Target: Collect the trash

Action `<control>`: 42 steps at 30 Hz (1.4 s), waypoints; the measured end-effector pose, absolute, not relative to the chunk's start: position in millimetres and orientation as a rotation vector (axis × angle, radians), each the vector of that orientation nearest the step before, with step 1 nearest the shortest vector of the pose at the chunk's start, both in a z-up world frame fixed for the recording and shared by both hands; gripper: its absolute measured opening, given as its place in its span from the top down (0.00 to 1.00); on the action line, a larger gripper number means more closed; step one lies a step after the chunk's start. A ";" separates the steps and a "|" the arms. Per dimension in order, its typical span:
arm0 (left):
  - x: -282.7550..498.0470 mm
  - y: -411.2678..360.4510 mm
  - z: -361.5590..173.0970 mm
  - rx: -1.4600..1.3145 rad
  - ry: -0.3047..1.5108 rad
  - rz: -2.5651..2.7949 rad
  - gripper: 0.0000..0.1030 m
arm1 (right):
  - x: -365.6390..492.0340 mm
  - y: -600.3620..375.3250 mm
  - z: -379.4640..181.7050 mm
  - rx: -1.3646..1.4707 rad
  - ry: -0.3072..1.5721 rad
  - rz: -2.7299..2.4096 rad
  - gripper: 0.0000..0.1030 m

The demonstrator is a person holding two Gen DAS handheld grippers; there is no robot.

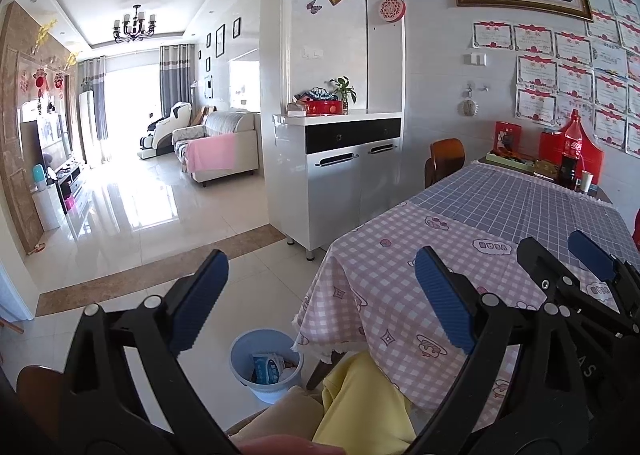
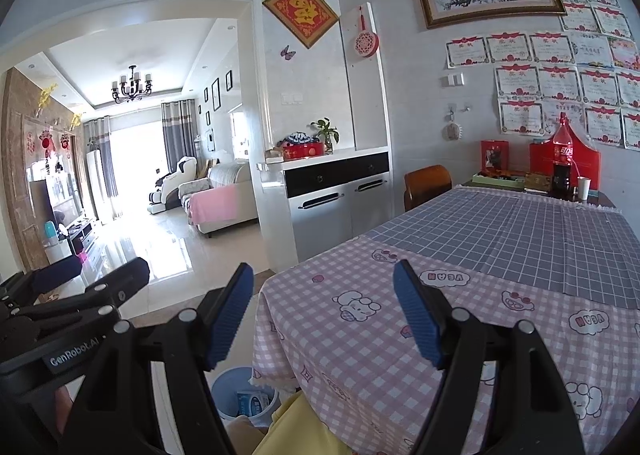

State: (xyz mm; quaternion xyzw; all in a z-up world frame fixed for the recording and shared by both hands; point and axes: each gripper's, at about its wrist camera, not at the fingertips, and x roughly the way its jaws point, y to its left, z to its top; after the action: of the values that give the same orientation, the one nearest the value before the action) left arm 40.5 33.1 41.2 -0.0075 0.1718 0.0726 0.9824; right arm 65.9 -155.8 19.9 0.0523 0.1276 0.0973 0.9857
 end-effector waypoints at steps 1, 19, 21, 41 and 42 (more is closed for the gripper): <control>41.6 31.8 41.6 -0.014 0.346 0.148 0.10 | 66.0 -155.9 19.6 0.105 0.258 0.196 0.31; 41.0 31.6 38.7 -0.013 0.356 0.144 0.09 | 67.5 -154.1 16.0 0.096 0.265 0.189 0.31; 41.0 32.1 37.6 -0.016 0.359 0.143 0.09 | 67.4 -154.0 16.0 0.096 0.264 0.188 0.31; 45.2 33.3 30.0 -0.026 0.391 0.140 0.09 | 70.6 -154.0 10.7 0.079 0.280 0.187 0.31; 45.5 33.7 30.0 -0.027 0.393 0.139 0.09 | 70.7 -153.9 10.7 0.080 0.281 0.188 0.31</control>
State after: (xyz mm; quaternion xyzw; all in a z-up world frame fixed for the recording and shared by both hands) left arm 45.5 33.7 30.0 -0.0132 0.1950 0.0691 0.9783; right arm 70.7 -153.9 10.7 0.0398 0.1397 0.0933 0.9850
